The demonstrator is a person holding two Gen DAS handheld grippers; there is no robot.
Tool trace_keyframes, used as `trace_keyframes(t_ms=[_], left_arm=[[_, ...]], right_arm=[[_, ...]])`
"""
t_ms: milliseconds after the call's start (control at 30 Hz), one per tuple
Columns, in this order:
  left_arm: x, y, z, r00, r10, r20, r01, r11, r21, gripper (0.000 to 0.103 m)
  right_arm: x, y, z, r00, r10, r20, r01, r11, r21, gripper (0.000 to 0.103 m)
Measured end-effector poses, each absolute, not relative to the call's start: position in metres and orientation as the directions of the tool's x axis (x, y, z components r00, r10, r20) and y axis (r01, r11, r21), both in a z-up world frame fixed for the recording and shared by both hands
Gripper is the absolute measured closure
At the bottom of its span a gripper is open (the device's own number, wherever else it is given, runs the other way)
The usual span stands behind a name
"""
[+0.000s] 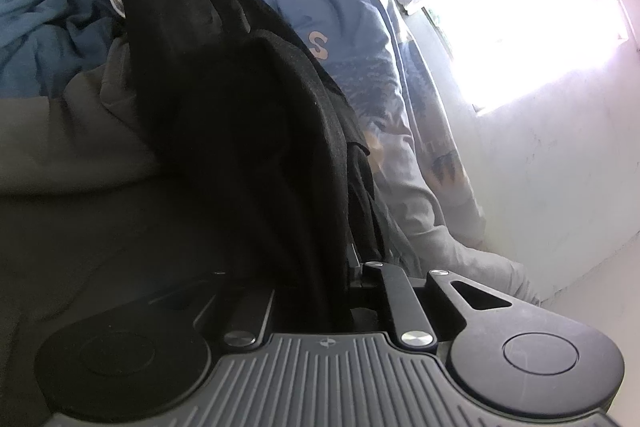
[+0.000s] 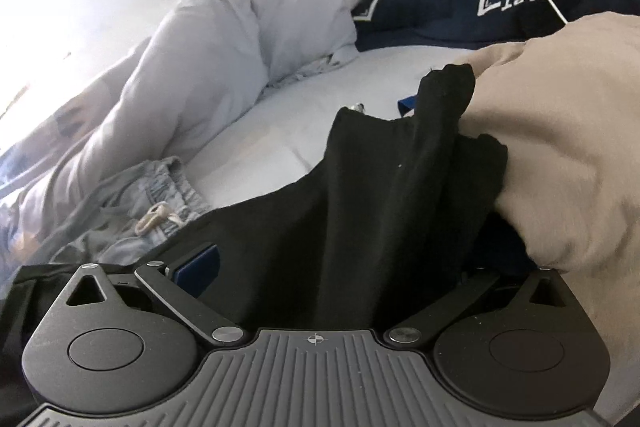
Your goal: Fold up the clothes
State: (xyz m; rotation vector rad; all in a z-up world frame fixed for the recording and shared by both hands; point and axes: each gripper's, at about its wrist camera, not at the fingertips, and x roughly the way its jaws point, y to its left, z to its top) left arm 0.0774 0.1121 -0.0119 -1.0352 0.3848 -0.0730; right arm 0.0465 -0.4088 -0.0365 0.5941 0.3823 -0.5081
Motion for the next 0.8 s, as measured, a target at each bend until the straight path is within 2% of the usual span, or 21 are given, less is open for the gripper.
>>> trace_keyframes(t_ms=[133, 233, 267, 300, 367, 433, 533, 600, 800], left_arm=[[0.078, 0.114, -0.013, 0.927, -0.249, -0.280, -0.117, 0.518, -0.847, 0.089], [0.078, 0.115, -0.014, 0.925, -0.256, -0.282, -0.112, 0.525, -0.844, 0.089], [0.078, 0.115, -0.015, 0.924, -0.258, -0.283, -0.111, 0.527, -0.843, 0.089], [0.078, 0.116, -0.015, 0.923, -0.260, -0.284, -0.110, 0.527, -0.842, 0.089], [0.078, 0.117, -0.016, 0.920, -0.266, -0.287, -0.111, 0.527, -0.843, 0.089], [0.079, 0.118, -0.017, 0.918, -0.270, -0.290, -0.112, 0.526, -0.843, 0.089], [0.079, 0.119, -0.019, 0.916, -0.272, -0.293, -0.115, 0.524, -0.844, 0.089], [0.079, 0.119, -0.019, 0.916, -0.273, -0.294, -0.116, 0.522, -0.845, 0.089], [0.078, 0.121, -0.019, 0.911, -0.281, -0.301, -0.120, 0.519, -0.847, 0.089]], right_arm=[[0.049, -0.417, -0.038, 0.805, -0.351, -0.479, 0.564, 0.702, 0.435, 0.003], [0.053, -0.419, -0.040, 0.784, -0.386, -0.487, 0.595, 0.693, 0.407, 0.017], [0.054, -0.419, -0.041, 0.771, -0.402, -0.494, 0.611, 0.686, 0.395, 0.026], [0.056, -0.420, -0.042, 0.755, -0.420, -0.503, 0.630, 0.677, 0.381, 0.042], [0.055, -0.422, -0.042, 0.721, -0.453, -0.525, 0.671, 0.646, 0.364, 0.063], [0.053, -0.424, -0.041, 0.719, -0.449, -0.531, 0.675, 0.633, 0.379, 0.068], [0.048, -0.425, -0.037, 0.741, -0.435, -0.511, 0.653, 0.641, 0.403, 0.090], [0.045, -0.428, -0.035, 0.765, -0.410, -0.497, 0.626, 0.654, 0.424, 0.096], [0.028, -0.432, -0.016, 0.834, -0.375, -0.404, 0.545, 0.671, 0.503, 0.099]])
